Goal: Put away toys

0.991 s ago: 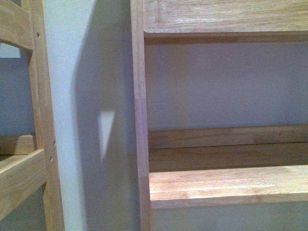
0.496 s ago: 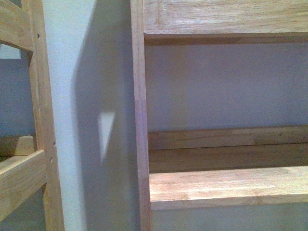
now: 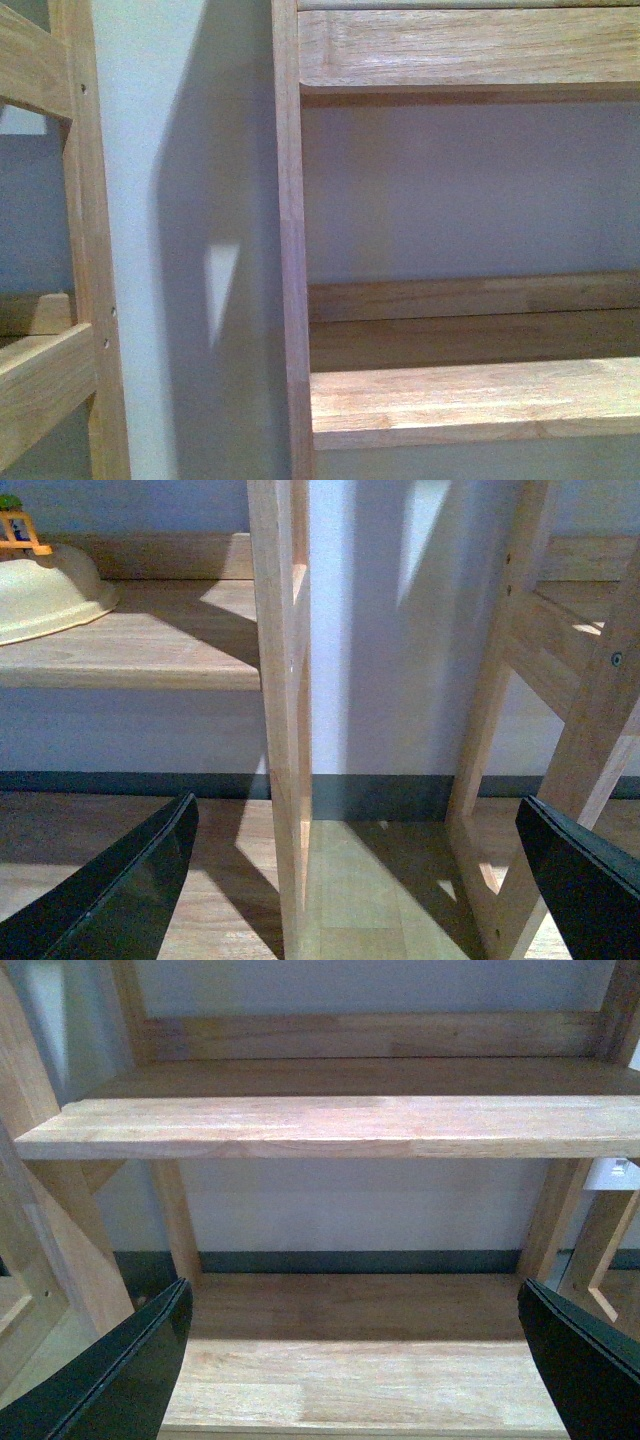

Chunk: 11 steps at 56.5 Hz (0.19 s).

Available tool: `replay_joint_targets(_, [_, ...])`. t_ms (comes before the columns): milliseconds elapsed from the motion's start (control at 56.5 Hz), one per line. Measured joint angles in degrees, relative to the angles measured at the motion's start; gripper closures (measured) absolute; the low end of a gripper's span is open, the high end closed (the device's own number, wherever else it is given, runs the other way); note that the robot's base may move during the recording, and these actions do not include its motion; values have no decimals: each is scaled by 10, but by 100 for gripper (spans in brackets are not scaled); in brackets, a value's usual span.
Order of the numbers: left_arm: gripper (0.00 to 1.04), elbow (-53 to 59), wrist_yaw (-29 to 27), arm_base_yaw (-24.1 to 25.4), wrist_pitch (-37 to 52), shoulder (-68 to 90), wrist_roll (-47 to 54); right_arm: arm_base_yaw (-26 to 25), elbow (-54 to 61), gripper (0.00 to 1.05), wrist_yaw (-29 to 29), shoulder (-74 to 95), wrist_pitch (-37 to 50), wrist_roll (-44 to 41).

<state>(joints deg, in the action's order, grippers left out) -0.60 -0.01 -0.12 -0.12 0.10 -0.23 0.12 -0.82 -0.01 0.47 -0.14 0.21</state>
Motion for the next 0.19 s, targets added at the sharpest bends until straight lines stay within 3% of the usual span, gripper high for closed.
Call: replay_joint_targets(195, [6,0,0,0,0,0,0,0,0,7,0,0,0,0])
